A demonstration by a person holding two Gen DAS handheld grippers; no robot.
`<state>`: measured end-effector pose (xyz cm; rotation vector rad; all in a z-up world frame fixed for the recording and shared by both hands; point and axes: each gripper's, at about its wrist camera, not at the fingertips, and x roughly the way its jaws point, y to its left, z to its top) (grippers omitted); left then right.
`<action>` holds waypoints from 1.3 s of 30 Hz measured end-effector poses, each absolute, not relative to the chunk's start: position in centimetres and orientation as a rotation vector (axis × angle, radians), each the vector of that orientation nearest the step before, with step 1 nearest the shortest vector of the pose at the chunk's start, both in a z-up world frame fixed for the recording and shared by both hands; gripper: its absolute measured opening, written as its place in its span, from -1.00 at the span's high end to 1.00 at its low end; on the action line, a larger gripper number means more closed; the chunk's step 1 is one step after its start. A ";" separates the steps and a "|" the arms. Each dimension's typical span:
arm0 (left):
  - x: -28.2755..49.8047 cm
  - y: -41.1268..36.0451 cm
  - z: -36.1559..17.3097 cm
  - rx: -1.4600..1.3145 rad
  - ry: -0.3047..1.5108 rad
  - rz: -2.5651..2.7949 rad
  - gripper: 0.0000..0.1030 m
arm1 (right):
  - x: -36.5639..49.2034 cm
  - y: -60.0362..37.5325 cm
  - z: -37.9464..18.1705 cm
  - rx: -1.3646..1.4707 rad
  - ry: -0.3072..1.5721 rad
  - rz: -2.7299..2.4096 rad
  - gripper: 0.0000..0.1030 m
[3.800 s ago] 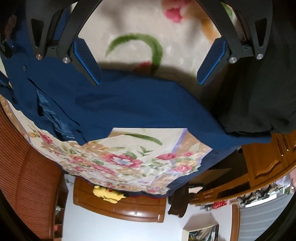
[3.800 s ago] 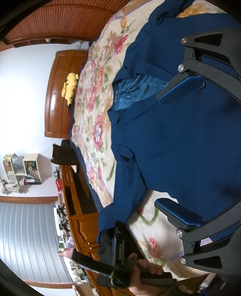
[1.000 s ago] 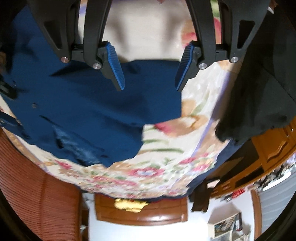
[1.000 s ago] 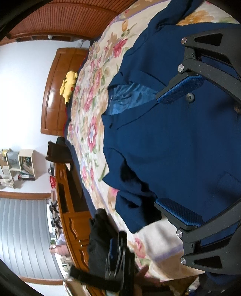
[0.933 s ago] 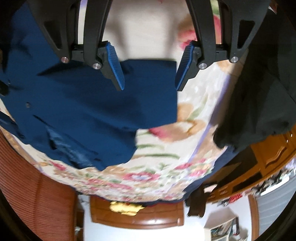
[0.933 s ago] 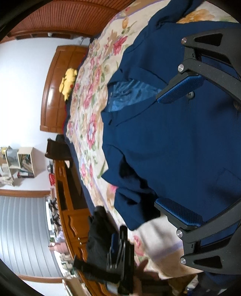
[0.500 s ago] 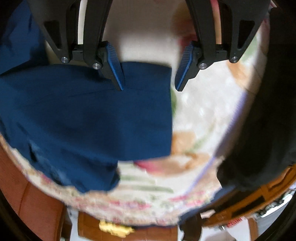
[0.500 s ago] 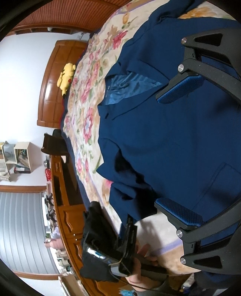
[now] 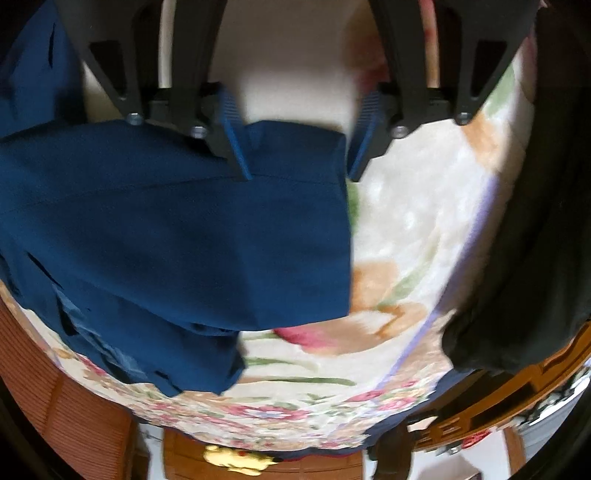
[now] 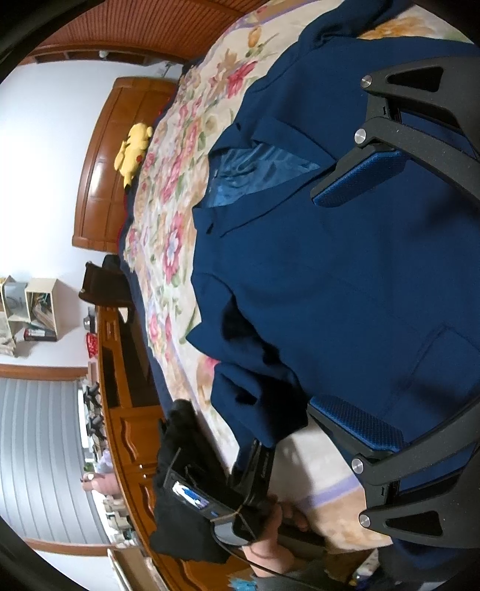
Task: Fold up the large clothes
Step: 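Carry the gripped sleeve across the jacket front with the left tool, then lay the sleeve on the jacket front and open the left tool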
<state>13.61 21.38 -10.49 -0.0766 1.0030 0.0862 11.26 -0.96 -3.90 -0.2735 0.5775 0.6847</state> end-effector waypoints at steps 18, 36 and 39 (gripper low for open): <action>12.6 12.0 2.0 -0.041 0.691 -0.025 0.89 | 11.5 -6.6 -3.0 -0.248 0.577 0.636 -0.75; 9.7 -1.1 5.0 0.101 0.617 -0.262 0.73 | 13.0 -13.3 -1.9 -0.175 0.585 0.521 -0.75; 9.0 -1.0 3.5 0.087 0.624 -0.256 0.51 | 13.3 -13.3 -1.9 -0.171 0.589 0.514 -0.75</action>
